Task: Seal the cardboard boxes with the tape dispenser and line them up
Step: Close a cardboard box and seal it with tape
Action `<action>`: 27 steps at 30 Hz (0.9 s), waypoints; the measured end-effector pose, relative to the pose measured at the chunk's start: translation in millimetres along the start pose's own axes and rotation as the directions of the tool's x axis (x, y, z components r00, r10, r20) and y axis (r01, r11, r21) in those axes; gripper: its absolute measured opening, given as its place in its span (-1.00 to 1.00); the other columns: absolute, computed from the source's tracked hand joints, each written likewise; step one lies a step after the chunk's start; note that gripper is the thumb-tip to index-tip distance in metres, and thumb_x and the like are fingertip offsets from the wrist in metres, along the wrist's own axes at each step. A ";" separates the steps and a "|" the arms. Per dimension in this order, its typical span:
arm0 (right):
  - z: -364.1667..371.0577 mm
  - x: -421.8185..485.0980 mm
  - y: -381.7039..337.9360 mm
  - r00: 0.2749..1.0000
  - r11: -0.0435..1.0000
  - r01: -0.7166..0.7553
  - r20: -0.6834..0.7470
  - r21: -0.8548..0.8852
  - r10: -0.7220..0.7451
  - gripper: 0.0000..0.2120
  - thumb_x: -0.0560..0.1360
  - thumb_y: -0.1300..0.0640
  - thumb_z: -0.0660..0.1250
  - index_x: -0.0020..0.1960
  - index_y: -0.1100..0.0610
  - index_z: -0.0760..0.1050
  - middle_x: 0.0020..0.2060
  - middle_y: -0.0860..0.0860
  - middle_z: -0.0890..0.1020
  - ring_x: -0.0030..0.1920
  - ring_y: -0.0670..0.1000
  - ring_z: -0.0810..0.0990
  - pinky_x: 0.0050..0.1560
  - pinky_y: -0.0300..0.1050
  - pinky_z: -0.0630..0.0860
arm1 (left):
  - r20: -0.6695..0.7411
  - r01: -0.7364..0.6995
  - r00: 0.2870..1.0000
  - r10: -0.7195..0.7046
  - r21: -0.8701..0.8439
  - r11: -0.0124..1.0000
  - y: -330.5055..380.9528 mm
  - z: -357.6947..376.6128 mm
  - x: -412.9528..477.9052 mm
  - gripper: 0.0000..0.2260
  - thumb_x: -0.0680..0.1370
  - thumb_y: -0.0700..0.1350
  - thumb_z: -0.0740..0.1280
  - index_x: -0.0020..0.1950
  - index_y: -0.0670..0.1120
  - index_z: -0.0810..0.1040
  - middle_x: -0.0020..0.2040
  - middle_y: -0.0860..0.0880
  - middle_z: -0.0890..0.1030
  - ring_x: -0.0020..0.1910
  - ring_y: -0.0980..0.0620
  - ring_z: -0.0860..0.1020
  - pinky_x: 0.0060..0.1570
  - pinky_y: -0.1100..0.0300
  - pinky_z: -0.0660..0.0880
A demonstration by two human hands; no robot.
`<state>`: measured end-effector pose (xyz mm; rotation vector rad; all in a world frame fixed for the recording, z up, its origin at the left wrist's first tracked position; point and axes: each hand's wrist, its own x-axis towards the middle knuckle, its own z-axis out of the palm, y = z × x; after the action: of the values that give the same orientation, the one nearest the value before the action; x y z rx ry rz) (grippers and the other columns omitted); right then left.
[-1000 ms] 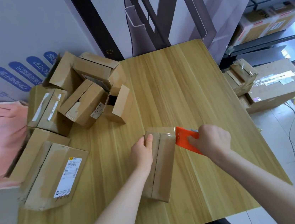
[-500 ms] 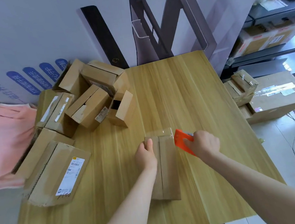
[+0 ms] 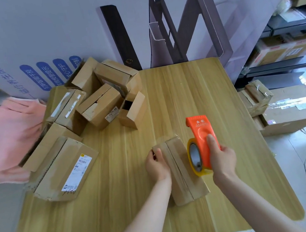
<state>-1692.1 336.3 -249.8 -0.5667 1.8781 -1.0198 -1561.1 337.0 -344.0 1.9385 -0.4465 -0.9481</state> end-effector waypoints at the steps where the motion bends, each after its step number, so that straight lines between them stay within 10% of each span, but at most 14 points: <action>1: -0.6 3.0 0.7 1.000 1.000 -0.031 0.000 0.001 0.031 -0.57 0.53 -0.09 0.33 -0.36 0.20 0.43 -0.48 0.06 0.46 -0.42 0.04 0.43 -0.43 -0.14 0.34 | 0.005 -0.027 1.000 0.026 0.050 0.998 0.1 -3.6 0.6 -0.72 0.63 -0.02 0.21 0.20 -0.16 0.56 0.13 -0.06 0.60 0.14 -0.08 0.55 0.07 0.23 0.41; 5: -2.4 12.8 1.5 0.999 0.999 -0.043 0.018 -0.011 0.043 -0.56 0.51 -0.14 0.32 -0.27 0.24 0.48 -0.42 0.10 0.50 -0.43 0.03 0.44 -0.40 -0.13 0.37 | 0.054 -0.156 0.988 0.148 0.191 0.969 -1.0 -14.4 6.6 -0.60 0.59 -0.05 0.29 0.40 -0.15 0.42 0.29 -0.08 0.51 0.28 -0.03 0.47 0.27 0.09 0.42; 12: -0.1 8.5 3.6 0.998 0.999 0.040 0.058 -0.034 -0.038 -0.58 0.54 -0.08 0.32 -0.36 0.20 0.46 -0.50 0.03 0.47 -0.49 -0.02 0.41 -0.49 -0.23 0.34 | 0.200 -0.474 0.880 0.430 0.385 0.792 5.0 -22.3 22.7 -0.78 0.56 -0.24 0.32 0.18 -0.12 0.62 0.17 -0.04 0.60 0.19 0.00 0.54 0.20 0.19 0.44; 24: 5.3 11.0 4.5 0.993 0.993 0.085 0.091 -0.082 -0.078 -0.56 0.51 -0.11 0.35 -0.24 0.28 0.56 -0.43 0.10 0.57 -0.43 0.02 0.51 -0.40 -0.14 0.43 | 0.614 -0.528 0.788 -0.028 0.699 0.482 61.7 -13.4 49.4 -0.68 0.56 -0.25 0.15 0.18 -0.02 0.59 0.10 -0.05 0.61 -0.01 -0.06 0.56 -0.11 0.18 0.48; 27: 5.0 10.9 4.6 0.992 0.993 0.090 0.090 -0.082 -0.083 -0.58 0.51 -0.10 0.35 -0.25 0.26 0.55 -0.43 0.10 0.56 -0.43 0.02 0.51 -0.40 -0.14 0.43 | 0.632 -0.585 0.774 -0.044 0.740 0.332 62.6 -9.3 52.0 -0.58 0.56 -0.28 0.19 0.41 -0.04 0.41 0.36 -0.07 0.46 0.30 -0.09 0.45 0.20 0.12 0.45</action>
<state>-1693.1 328.9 -260.3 -0.7370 1.8403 -0.9583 -1516.7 276.5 -311.0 2.3255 -2.0314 -1.1126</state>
